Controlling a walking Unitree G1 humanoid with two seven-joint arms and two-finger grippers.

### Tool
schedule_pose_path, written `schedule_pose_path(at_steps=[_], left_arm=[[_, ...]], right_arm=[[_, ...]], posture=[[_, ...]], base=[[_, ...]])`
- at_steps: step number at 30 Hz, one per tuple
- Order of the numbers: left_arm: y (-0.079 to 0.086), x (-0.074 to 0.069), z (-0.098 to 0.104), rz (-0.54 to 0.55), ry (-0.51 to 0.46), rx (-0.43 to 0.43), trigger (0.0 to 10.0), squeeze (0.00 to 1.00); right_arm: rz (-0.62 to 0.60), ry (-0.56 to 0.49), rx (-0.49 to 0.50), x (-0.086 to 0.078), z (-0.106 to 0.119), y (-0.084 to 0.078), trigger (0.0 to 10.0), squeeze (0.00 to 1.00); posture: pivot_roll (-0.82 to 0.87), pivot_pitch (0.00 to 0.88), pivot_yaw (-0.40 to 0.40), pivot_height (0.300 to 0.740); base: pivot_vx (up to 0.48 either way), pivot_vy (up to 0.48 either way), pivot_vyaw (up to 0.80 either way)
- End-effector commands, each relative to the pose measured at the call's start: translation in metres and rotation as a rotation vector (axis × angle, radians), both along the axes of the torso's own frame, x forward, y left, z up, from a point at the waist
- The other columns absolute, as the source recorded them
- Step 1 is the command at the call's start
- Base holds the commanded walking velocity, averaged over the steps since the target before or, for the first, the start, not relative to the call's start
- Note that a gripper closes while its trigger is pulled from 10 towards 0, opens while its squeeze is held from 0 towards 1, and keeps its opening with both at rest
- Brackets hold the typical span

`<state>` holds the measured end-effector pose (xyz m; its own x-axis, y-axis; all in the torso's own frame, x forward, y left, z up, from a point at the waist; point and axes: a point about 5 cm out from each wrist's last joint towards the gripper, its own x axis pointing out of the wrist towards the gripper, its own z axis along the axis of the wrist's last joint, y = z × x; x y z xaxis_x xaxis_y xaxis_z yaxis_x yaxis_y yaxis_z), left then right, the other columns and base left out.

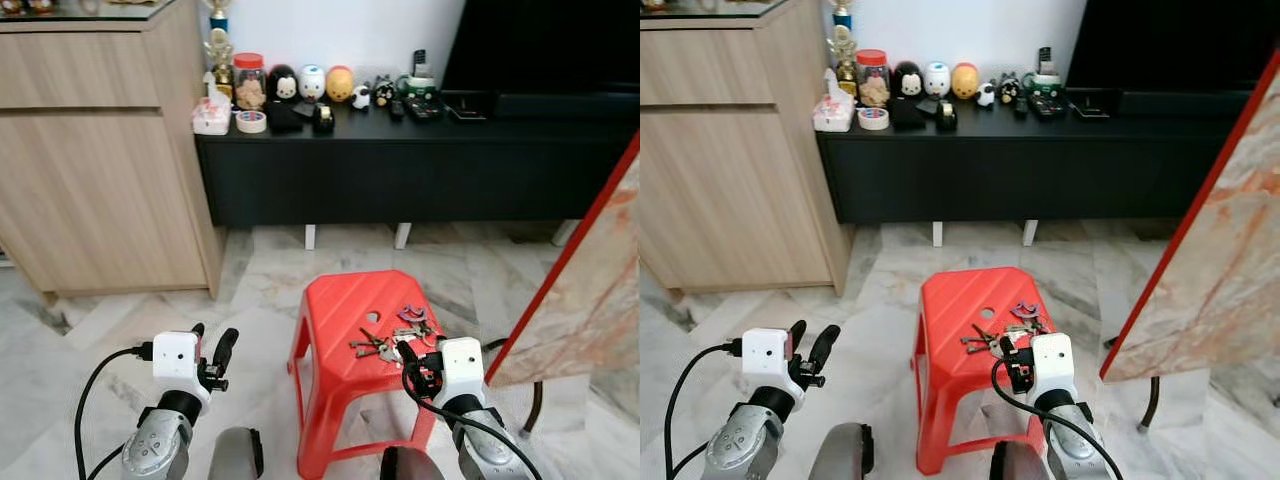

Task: Hang keys on a hook

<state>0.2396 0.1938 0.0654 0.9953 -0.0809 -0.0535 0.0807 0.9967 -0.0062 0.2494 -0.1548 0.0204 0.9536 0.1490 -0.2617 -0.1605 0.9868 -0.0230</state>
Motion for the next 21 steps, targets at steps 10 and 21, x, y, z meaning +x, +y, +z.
schedule_pose_path(at_steps=[10, 21], left_arm=[[0.0009, 0.0033, 0.0045, -0.011, -0.02, 0.008, 10.0, 0.0], [0.0008, 0.0066, 0.0064, -0.014, -0.025, 0.023, 10.0, 0.0]], right_arm=[[0.042, -0.02, -0.026, 0.0015, 0.0014, 0.0018, 10.0, 0.0], [0.017, -0.008, -0.014, 0.001, -0.0017, -0.0013, 10.0, 0.0]], posture=[[0.08, 0.0, -0.066, 0.586], [0.09, 0.0, -0.068, 0.586]], base=[[0.0, 0.0, 0.24], [0.0, 0.0, 0.26]])
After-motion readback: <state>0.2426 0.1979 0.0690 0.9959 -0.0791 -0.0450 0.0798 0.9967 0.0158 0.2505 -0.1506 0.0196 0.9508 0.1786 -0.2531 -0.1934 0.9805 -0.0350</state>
